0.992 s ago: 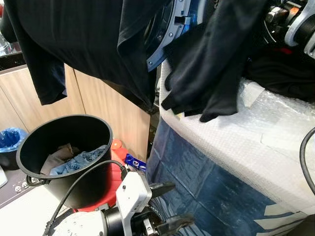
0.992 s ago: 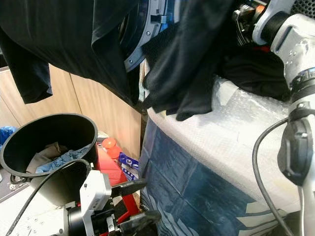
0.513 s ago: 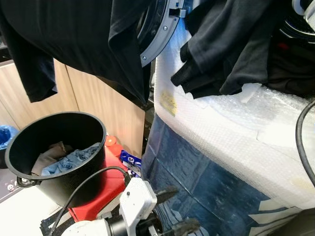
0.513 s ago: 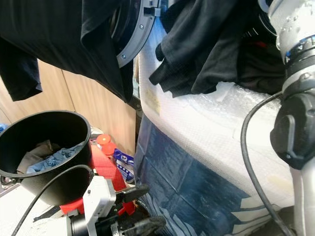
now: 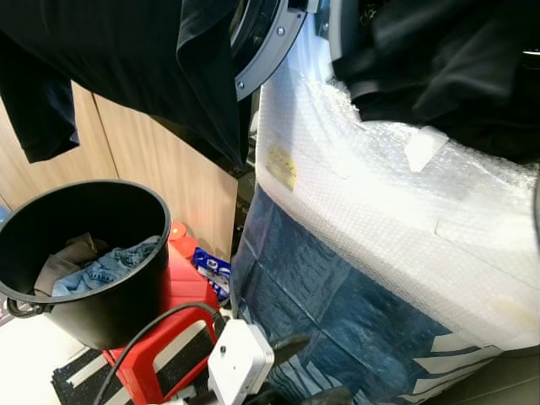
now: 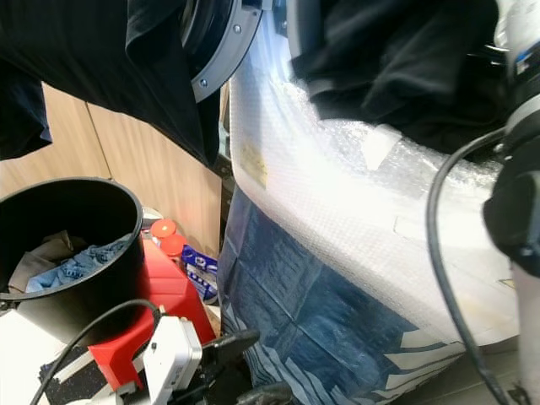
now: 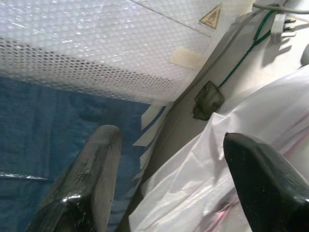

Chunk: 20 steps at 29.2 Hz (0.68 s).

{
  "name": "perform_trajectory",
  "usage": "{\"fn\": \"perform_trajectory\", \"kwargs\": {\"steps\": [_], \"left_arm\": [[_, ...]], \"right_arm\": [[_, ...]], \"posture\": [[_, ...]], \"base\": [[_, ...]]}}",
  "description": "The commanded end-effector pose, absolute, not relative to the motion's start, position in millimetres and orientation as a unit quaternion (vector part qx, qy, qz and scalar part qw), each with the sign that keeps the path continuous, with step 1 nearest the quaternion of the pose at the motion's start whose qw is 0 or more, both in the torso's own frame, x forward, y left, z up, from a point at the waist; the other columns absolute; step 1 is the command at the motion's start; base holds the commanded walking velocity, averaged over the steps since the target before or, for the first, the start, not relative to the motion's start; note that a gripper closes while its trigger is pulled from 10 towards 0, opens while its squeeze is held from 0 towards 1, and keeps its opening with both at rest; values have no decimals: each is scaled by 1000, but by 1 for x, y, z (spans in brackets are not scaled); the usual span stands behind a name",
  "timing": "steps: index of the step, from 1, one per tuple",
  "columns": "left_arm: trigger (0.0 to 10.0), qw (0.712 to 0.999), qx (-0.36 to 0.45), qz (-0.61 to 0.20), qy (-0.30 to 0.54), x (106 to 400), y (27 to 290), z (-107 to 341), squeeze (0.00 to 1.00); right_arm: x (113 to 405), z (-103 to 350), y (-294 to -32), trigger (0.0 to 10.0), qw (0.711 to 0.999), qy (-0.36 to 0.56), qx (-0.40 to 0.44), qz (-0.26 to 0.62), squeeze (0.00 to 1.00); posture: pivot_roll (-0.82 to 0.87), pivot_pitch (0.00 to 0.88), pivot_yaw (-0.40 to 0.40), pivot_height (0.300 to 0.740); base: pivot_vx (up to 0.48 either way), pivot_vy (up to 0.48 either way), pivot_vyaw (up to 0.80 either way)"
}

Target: Clothes washing

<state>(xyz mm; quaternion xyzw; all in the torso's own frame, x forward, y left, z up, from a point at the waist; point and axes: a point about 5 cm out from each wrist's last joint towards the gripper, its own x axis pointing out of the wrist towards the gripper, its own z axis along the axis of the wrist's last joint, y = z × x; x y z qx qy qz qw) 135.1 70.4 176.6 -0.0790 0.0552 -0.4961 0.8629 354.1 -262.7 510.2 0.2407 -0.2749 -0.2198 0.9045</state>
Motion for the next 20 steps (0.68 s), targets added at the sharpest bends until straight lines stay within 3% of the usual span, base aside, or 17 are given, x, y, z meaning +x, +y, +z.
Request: {"fn": "perform_trajectory", "kwargs": {"steps": [1,9,12,20], "left_arm": [[10000,863,-85,-496,49,128,67,182,0],[10000,863,-98,-492,55,123,65,182,0],[10000,865,-99,-489,57,121,65,184,0],[10000,866,-101,-485,61,120,65,184,0]], "right_arm": [[340,527,-270,10000,888,-315,239,-236,0],[363,506,-243,10000,927,-262,153,-222,0],[384,477,-224,10000,958,-193,107,-183,0],[399,441,-223,10000,981,-106,-13,-163,0]], "posture": [[91,113,-213,740],[92,138,-210,740],[93,150,-207,740],[82,161,-198,740]], "base": [[0,0,0],[0,0,0],[0,0,0],[0,0,0]]}}
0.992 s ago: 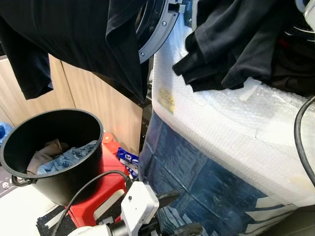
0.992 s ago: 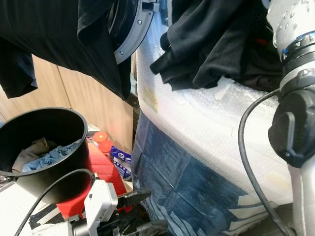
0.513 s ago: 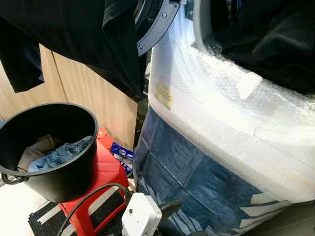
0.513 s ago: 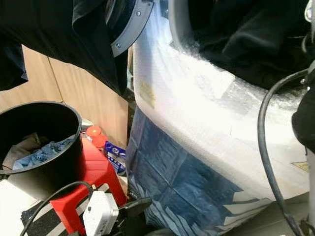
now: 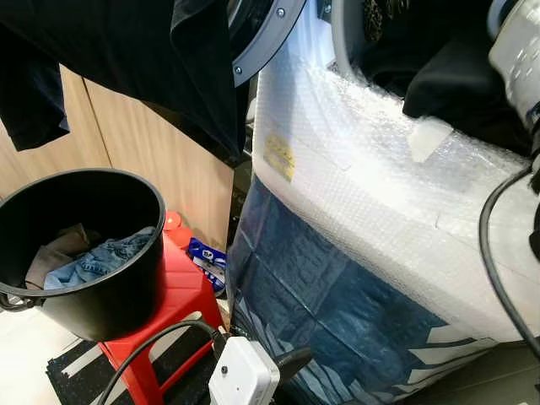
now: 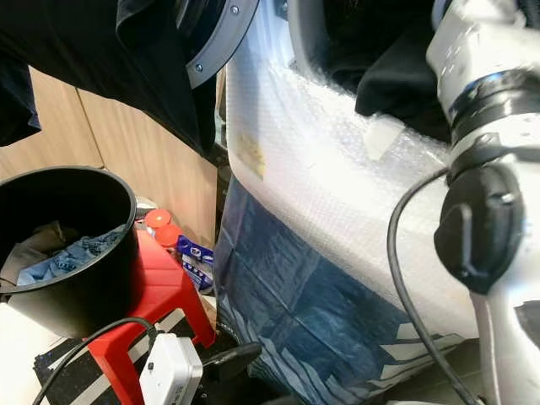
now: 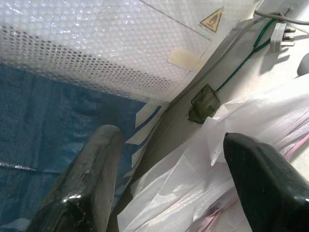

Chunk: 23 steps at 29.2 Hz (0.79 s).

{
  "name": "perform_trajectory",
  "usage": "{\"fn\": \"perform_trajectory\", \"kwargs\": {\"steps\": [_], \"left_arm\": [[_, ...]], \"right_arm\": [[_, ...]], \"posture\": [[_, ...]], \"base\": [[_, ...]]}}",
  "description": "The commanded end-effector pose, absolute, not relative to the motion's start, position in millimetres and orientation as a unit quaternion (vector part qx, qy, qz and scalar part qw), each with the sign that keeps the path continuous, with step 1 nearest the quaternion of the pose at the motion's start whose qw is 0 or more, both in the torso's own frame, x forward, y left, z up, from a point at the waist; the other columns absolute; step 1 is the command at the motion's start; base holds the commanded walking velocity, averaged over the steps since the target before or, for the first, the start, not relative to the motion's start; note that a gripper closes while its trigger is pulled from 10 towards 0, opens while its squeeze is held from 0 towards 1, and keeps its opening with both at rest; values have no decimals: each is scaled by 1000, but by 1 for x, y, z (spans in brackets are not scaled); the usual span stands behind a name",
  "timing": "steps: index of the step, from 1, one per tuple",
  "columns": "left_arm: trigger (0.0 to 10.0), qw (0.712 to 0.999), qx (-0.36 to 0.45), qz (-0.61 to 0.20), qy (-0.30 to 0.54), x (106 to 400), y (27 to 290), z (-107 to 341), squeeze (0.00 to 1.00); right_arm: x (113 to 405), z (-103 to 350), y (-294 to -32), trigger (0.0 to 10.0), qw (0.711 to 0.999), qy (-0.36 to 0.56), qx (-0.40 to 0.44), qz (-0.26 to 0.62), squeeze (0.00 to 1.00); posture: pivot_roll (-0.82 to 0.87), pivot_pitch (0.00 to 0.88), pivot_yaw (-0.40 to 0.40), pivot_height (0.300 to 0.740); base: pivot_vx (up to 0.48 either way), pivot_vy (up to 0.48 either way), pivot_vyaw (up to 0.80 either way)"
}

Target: Clothes washing

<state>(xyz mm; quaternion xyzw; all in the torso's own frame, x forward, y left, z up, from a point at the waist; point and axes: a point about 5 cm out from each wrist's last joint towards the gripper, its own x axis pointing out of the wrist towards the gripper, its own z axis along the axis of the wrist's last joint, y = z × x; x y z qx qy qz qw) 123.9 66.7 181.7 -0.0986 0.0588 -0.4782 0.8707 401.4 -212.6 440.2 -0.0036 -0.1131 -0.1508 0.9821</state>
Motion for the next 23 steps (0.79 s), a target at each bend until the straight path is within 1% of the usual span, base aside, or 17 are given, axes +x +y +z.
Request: {"fn": "perform_trajectory", "kwargs": {"steps": [1,3,5,7,8,9,11,15,19,23], "left_arm": [[10000,866,-102,-485,61,120,65,184,0],[10000,866,-100,-486,61,121,66,184,0],[10000,867,-97,-485,62,123,67,184,0],[10000,866,-96,-486,62,123,67,184,0],[10000,866,-96,-486,62,124,68,184,0],[10000,865,-95,-488,61,124,68,184,0],[10000,864,-94,-490,61,126,68,183,0],[10000,863,-94,-494,58,129,68,183,0],[10000,861,-86,-499,54,135,69,183,0],[10000,857,-82,-506,50,140,69,184,0]], "right_arm": [[399,439,-226,10000,981,-100,-20,-167,0],[397,435,-237,10000,979,-91,-22,-183,0],[394,429,-254,10000,977,-73,-7,-202,0],[392,429,-259,10000,976,-71,-10,-204,0],[390,429,-264,10000,975,-68,-13,-209,639],[388,427,-271,10000,974,-61,-5,-216,1000],[385,425,-281,10000,971,-53,3,-232,1000],[383,429,-284,10000,972,-69,4,-225,1000],[388,431,-265,10000,980,-80,34,-176,1000],[390,424,-249,10000,978,-75,81,-174,1000]], "posture": [[82,161,-198,740],[76,161,-191,740],[65,152,-181,740],[65,152,-181,740],[59,148,-178,740],[54,143,-175,740],[50,137,-173,740],[45,127,-166,740],[25,106,-150,740],[10,91,-137,740]], "base": [[0,0,0],[0,0,0],[0,0,0],[0,0,0],[0,0,0],[0,0,0],[0,0,0],[0,0,0],[0,0,0],[0,0,0]]}}
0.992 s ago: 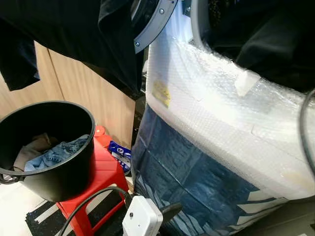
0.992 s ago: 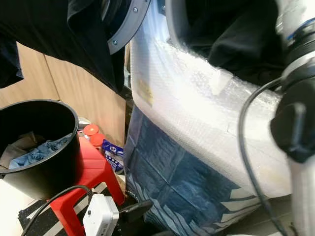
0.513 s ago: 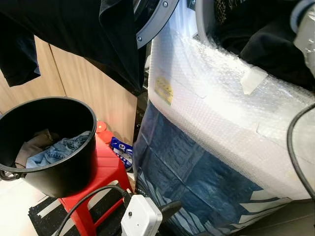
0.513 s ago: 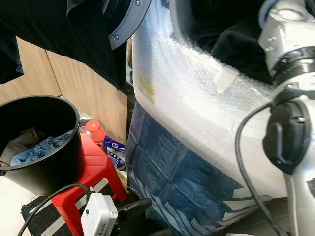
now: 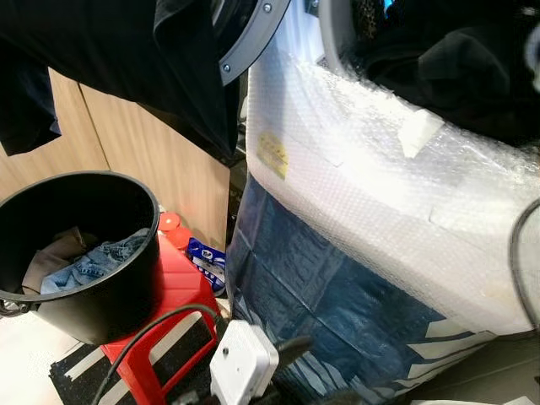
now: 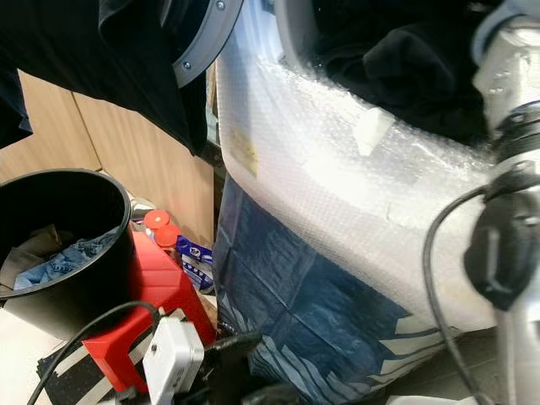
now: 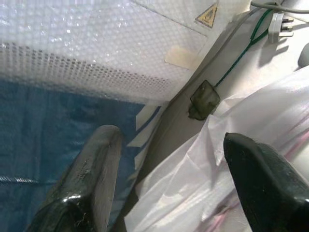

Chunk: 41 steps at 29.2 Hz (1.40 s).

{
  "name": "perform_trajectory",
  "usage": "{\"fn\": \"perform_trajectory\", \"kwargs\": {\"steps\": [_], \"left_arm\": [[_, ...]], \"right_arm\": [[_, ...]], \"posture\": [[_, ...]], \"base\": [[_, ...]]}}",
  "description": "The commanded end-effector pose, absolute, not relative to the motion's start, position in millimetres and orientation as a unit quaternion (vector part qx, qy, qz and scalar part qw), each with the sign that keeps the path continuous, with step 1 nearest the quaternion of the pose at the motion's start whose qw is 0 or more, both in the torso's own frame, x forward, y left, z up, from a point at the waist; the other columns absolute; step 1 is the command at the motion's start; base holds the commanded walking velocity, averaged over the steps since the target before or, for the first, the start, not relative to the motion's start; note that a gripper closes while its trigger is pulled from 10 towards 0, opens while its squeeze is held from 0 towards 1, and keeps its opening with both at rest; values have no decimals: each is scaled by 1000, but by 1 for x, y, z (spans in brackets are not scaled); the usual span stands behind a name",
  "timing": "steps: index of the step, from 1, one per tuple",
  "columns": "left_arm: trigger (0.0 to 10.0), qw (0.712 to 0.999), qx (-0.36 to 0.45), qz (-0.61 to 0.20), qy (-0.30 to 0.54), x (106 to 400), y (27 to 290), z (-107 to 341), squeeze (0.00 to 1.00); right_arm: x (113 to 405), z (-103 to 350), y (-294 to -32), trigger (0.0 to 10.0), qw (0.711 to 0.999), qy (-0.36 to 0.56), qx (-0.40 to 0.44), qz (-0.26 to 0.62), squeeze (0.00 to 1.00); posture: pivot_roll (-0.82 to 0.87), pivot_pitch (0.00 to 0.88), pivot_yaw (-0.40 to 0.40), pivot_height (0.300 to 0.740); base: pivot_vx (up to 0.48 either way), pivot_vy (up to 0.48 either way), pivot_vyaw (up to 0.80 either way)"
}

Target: Clothes washing

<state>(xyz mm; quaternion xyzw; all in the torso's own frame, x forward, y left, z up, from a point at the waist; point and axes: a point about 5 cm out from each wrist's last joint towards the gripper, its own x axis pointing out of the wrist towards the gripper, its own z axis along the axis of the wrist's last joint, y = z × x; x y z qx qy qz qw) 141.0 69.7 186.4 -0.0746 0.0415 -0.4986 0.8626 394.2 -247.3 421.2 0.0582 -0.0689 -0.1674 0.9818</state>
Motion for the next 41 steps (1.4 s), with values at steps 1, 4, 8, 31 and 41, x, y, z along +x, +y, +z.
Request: {"fn": "perform_trajectory", "kwargs": {"steps": [1,4,8,31,41], "left_arm": [[10000,857,-81,-507,49,141,69,184,0],[10000,856,-79,-508,48,144,69,184,0],[10000,855,-79,-511,47,146,70,183,0],[10000,857,-64,-510,40,163,80,182,0],[10000,873,-22,-487,26,176,88,177,0]], "right_arm": [[389,424,-247,10000,977,-80,87,-175,1000],[384,424,-241,10000,972,-98,105,-187,1000],[375,420,-231,10000,964,-123,126,-200,1000],[296,358,-200,10000,936,-282,201,56,0],[288,275,-197,10000,940,-208,191,191,0]], "posture": [[8,90,-135,740],[0,83,-132,740],[-10,74,-133,740],[-22,21,-84,740],[-10,0,-66,740]], "base": [[0,0,0],[0,0,0],[0,0,0],[0,0,0],[0,0,0]]}}
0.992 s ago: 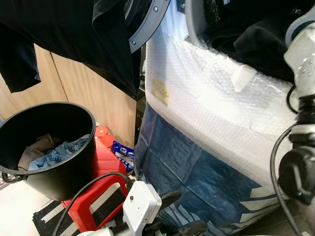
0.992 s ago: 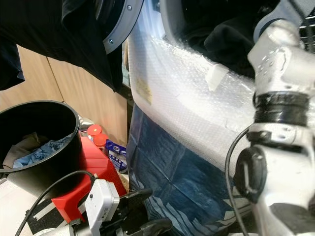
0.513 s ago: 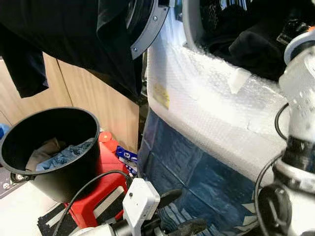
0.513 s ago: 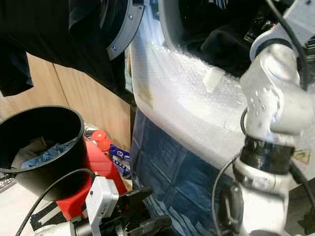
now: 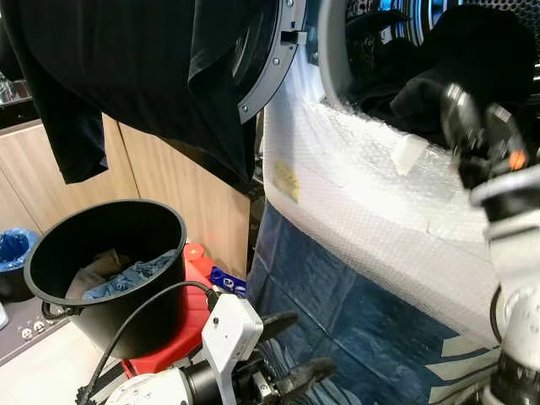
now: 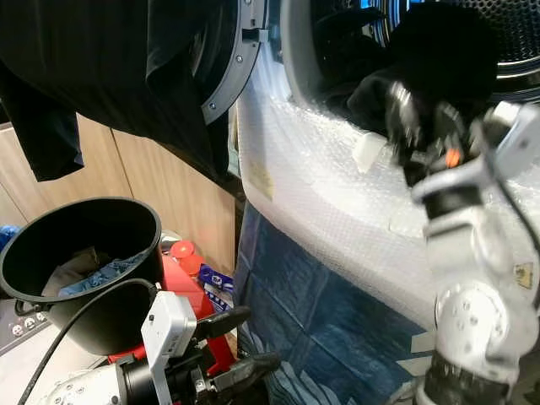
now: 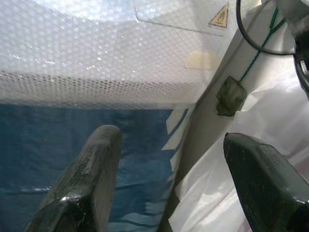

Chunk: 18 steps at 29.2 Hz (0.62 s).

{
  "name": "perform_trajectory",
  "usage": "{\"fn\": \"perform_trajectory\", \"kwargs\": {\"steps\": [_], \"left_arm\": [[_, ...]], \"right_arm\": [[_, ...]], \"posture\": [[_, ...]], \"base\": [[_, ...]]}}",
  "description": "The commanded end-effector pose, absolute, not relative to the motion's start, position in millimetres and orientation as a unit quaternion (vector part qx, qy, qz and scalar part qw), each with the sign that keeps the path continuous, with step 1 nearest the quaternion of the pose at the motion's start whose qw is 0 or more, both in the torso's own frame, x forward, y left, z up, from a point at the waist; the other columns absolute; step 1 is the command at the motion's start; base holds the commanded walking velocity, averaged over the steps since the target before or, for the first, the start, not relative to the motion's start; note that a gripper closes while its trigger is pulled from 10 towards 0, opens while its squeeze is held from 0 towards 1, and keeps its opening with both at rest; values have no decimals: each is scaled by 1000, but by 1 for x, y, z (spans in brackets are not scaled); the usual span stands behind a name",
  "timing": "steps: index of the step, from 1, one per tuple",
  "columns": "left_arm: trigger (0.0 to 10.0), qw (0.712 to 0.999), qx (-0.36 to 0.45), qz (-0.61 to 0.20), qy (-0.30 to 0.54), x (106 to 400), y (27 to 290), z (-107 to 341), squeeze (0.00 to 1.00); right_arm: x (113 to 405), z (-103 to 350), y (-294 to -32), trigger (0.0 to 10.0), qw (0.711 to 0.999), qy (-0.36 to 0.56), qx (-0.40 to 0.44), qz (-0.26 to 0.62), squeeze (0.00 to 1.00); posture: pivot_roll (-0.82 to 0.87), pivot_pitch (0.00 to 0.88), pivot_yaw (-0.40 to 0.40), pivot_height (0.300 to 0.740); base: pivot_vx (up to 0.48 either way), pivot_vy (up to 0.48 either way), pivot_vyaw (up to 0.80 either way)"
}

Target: Clothes washing

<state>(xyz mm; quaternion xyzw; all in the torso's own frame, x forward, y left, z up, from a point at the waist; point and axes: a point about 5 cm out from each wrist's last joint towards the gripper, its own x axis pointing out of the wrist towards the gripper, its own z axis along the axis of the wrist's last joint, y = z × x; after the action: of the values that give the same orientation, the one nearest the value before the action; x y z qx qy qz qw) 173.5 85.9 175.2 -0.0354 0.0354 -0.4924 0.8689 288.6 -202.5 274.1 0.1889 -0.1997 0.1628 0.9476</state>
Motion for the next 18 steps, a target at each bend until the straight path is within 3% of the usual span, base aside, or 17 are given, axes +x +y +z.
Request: {"fn": "perform_trajectory", "kwargs": {"steps": [1,8,14,18], "left_arm": [[10000,878,-11,-477,24,179,91,175,0],[10000,890,20,-455,23,184,99,166,0],[10000,915,23,-401,47,198,109,141,0],[10000,921,17,-383,73,206,115,127,0]], "right_arm": [[285,264,-193,10000,936,-201,187,220,0],[278,217,-195,10000,934,-138,174,281,0],[252,148,-190,10000,907,-2,168,387,0],[251,121,-192,10000,911,38,160,379,0]], "posture": [[-6,0,-62,740],[5,0,-56,740],[10,0,-44,740],[11,0,-36,740]], "base": [[0,0,0],[0,0,0],[0,0,0],[0,0,0]]}}
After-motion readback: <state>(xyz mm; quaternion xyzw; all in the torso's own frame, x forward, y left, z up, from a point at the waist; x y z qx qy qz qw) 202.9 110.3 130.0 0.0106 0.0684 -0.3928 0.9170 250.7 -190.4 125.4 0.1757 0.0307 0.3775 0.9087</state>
